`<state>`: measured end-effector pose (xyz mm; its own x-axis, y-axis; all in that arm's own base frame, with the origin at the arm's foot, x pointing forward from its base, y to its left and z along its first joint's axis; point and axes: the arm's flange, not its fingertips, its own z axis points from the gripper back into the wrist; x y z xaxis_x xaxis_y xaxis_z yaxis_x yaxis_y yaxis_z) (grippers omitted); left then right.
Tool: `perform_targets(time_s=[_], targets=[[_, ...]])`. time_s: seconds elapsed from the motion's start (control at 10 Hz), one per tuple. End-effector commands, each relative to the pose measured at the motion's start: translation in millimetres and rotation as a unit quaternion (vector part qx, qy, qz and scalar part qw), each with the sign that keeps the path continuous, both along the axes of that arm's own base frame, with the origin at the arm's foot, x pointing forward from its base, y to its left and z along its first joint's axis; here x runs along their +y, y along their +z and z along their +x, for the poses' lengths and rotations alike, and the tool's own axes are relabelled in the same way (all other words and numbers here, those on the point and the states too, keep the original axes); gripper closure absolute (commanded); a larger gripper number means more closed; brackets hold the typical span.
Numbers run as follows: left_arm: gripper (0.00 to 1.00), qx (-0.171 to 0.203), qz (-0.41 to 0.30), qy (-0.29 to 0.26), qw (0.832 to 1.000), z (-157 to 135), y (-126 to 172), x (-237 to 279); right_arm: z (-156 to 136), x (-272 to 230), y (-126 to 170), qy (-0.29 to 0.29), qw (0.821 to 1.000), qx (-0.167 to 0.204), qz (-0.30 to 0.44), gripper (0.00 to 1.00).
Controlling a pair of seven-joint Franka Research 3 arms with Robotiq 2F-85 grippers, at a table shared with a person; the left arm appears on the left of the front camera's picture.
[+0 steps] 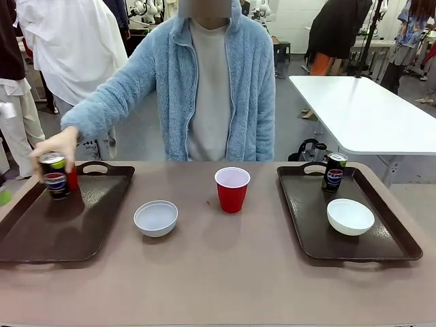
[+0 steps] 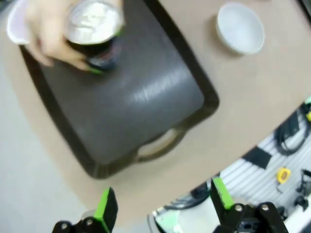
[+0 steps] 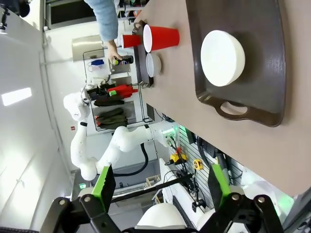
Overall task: Prepare tableware on both trays.
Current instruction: Pick up a Picnic Bowl from the table and place it on a Handle tray.
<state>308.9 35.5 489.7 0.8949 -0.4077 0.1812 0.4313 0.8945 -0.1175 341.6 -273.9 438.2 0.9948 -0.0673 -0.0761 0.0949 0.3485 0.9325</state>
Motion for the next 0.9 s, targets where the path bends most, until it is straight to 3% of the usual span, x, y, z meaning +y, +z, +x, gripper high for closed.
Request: perform_targets(time_s=[0.0,0.3,0.8], targets=[[0.00,-0.005,-0.009,-0.026,1.000,-19,-1,14,-1,1,1,0.001,1.000,0.000,0.002,0.00],[0.00,0.003,-0.024,-0.026,0.999,-22,-15,19,-1,1,1,0.001,1.000,0.000,0.002,0.00],[0.00,0.004,-0.018,-0.021,1.000,-14,0,21,-1,1,1,0.001,1.000,0.000,0.002,0.00]])
